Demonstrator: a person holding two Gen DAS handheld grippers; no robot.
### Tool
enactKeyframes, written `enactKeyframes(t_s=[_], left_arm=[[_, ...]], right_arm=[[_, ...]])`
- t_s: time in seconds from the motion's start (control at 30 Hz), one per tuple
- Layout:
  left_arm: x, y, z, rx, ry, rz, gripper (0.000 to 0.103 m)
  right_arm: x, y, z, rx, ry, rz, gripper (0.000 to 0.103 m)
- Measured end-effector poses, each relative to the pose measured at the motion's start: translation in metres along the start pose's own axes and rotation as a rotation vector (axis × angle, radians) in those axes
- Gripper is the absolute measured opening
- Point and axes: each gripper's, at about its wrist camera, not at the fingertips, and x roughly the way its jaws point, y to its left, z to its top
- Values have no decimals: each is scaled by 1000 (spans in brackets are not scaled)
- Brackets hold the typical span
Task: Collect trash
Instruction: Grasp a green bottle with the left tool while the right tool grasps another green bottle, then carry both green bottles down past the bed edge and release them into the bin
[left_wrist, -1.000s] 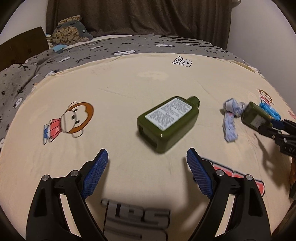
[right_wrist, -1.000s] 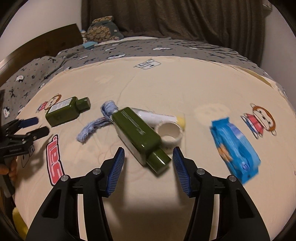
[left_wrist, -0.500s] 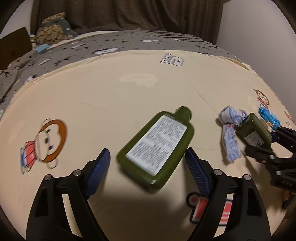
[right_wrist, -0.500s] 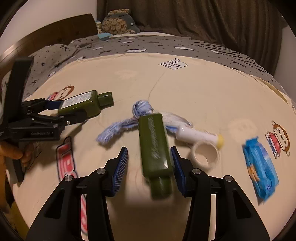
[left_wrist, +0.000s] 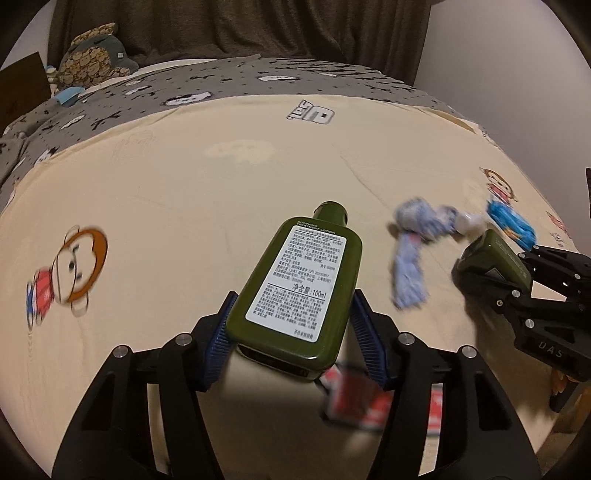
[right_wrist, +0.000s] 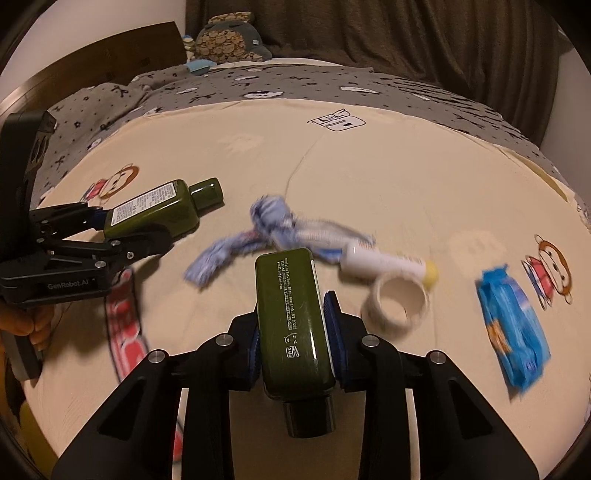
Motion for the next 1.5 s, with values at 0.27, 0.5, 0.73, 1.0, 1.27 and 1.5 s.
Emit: enactKeyframes(t_s=[0.27,0.5,0.73,1.0,1.27,1.5], left_arm=[[-71,-42,-57,2,-86,8,53],[-127,-87,-106,30,-144,-14,51],[-161,-133,-159,68,-158,-81,51],[-172,-163,-214,101,-106,-144,51],[-141,-182,-268,111,43,-194,51],[-102,-190,-306,123,185,-206,51]], right_arm=[[-56,13,-49,-29,-29,5,31],[-113,19,-94,-25,-85,-3,31],[-167,24,-141,-16,-140,1,31],[-199,21,-194,22,-136,13,31],[-185,18,-244,81,-35,36,31],[-148,18,-283,128,103,52,31]])
